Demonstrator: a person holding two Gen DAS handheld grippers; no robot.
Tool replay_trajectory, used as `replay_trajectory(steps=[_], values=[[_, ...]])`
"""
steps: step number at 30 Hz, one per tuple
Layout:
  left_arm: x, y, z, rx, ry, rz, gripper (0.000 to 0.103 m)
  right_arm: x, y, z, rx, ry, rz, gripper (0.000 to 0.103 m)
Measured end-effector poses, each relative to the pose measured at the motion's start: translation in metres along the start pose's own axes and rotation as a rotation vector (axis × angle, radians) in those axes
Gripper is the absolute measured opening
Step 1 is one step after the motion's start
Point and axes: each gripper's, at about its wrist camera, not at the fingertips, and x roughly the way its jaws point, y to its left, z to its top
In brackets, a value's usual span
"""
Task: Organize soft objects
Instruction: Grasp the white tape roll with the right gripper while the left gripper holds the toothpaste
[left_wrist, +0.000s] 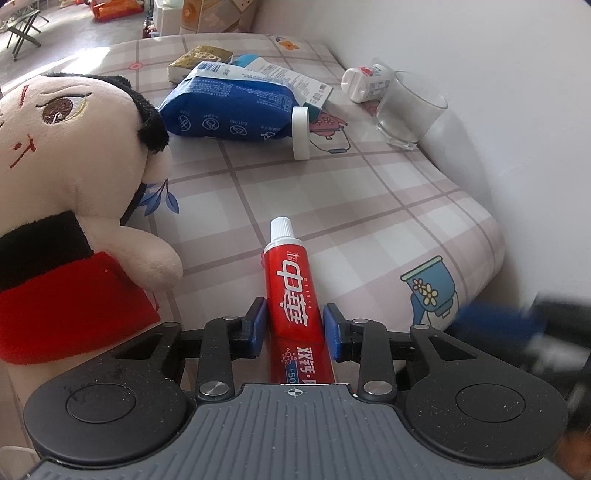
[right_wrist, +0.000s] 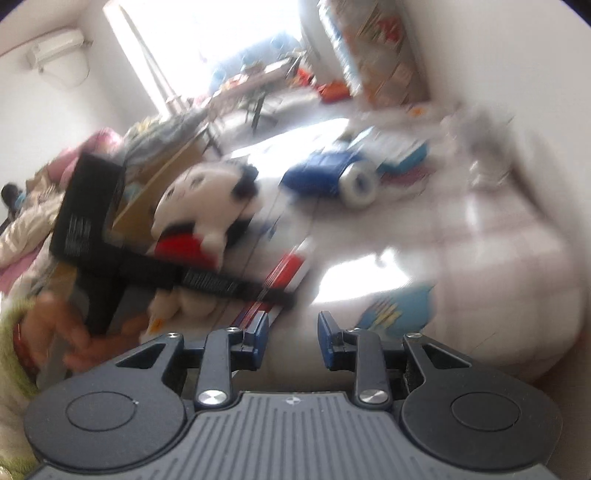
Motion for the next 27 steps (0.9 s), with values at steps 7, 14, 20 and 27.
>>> replay_trajectory(steps=[7, 14, 20, 27], values=[[-0.003, 0.002, -0.002, 0.013, -0.002, -0.004, 0.031, 0.016, -0.025, 0.048, -0.015, -0.09, 0.015, 0.039], [-0.004, 0.006, -0.002, 0.019, 0.001, -0.014, 0.031, 0.086, -0.037, 0.086, -0.062, -0.048, 0.03, 0.039], [-0.004, 0.009, -0.002, 0.021, 0.003, -0.019, 0.031, 0.125, -0.036, 0.099, -0.139, -0.015, -0.007, 0.037], [-0.005, 0.008, -0.004, 0.027, -0.001, -0.018, 0.031, 0.145, -0.035, 0.101, -0.18, 0.009, -0.04, 0.026]])
